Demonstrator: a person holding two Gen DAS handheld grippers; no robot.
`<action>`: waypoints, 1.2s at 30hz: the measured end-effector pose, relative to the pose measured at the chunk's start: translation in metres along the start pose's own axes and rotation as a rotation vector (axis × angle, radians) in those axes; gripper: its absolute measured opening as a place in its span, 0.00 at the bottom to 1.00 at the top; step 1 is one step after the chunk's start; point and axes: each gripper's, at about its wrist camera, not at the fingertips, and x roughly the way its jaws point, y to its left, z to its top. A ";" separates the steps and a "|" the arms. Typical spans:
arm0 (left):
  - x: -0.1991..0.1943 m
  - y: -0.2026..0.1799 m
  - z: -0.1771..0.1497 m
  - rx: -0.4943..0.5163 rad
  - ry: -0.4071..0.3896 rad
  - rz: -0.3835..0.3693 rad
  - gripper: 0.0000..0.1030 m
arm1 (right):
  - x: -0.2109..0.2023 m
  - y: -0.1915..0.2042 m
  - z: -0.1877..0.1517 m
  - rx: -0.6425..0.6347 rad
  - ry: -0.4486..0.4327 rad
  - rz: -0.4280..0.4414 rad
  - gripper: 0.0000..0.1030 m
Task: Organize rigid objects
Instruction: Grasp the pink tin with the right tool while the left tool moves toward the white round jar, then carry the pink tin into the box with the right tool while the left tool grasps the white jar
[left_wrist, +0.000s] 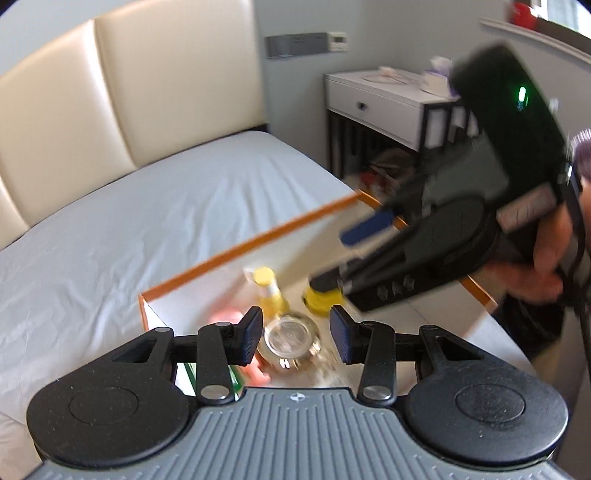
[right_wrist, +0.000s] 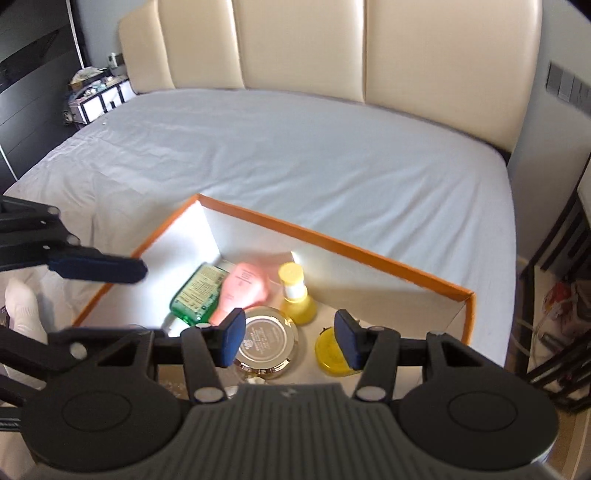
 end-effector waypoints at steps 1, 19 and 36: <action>-0.003 -0.004 -0.004 0.018 0.012 -0.006 0.47 | -0.008 0.004 -0.003 -0.015 -0.019 -0.006 0.52; 0.018 -0.046 -0.079 -0.002 0.349 -0.151 0.59 | -0.066 0.054 -0.090 0.141 0.004 0.099 0.47; 0.062 -0.044 -0.122 0.104 0.563 -0.139 0.48 | 0.020 0.069 -0.107 0.150 0.270 0.078 0.67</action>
